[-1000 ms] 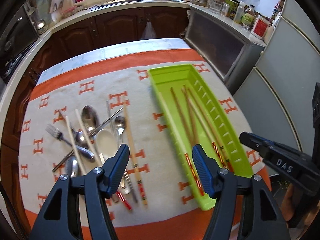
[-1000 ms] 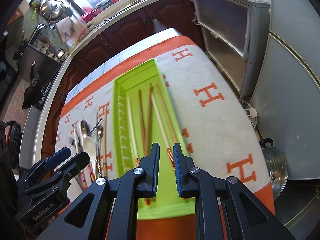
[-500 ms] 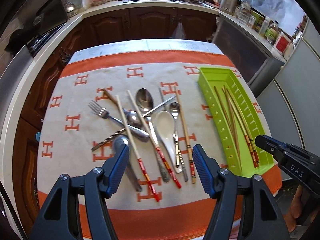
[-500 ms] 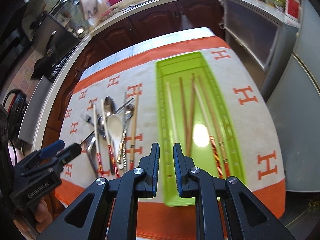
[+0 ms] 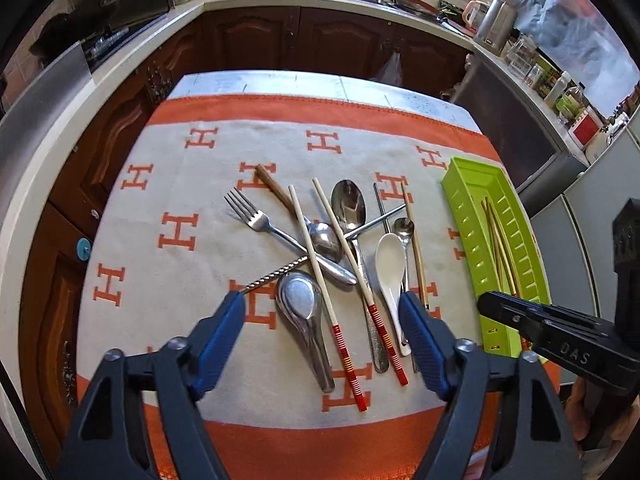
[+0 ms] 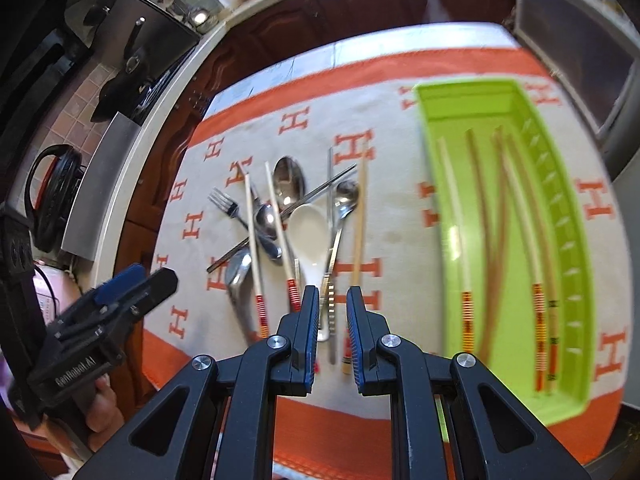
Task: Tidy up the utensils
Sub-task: 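Reach the right tool to a wooden chopstick and grasp it, then lift the wooden chopstick with the right tool toward the tray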
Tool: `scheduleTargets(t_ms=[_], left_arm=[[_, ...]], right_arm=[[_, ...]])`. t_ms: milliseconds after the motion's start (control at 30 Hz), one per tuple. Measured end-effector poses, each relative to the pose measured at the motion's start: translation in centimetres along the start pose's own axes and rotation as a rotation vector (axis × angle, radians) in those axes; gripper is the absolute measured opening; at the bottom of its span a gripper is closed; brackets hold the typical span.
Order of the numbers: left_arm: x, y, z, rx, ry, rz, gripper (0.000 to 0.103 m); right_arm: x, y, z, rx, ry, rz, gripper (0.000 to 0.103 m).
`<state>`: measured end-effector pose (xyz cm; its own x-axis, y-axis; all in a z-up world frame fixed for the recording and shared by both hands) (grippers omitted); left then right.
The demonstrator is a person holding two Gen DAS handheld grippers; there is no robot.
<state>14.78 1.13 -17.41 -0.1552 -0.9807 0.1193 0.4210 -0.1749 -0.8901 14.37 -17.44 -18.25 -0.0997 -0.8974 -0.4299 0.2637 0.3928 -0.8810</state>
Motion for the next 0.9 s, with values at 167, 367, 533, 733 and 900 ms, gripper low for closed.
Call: scheduleTargets(t_ms=[167, 367, 533, 733, 900], left_arm=[[0.1, 2.9, -1.4, -0.103, -0.064, -0.114, 0.035], [0.5, 5.3, -2.3, -0.178, -0.125, -0.188, 0.021], [1.1, 6.3, -2.6, -0.201, -0.121, -0.192, 0.02], [2.3, 7.2, -2.7, -0.226, -0.118, -0.212, 0.02], [3.5, 7.6, -2.5, -0.239, -0.109, -0.228, 0.02]], right_arm=[[0.2, 4.1, 0.7, -0.081, 0.022, -0.011, 0.014], [1.2, 7.9, 2.0, -0.105, 0.002, -0.101, 0.014], [2.0, 10.6, 2.1, -0.124, -0.03, -0.171, 0.014], [2.0, 11.3, 2.6, -0.085, -0.091, -0.19, 0.009], [2.7, 10.6, 2.3, -0.086, -0.048, -0.135, 0.007]])
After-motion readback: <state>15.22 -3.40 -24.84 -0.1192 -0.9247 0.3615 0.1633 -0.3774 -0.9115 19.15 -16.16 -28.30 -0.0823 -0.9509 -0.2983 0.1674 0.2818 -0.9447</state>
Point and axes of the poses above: each gripper's, at about its wrist camera, not at the fingertips, and y roughly the way its jaws point, x to its right, z to its top, the point moved 10 cm from there along y, roughly the way its jaws point, and after that the axes turned 5 degrees about y, right-handed, at the moved point
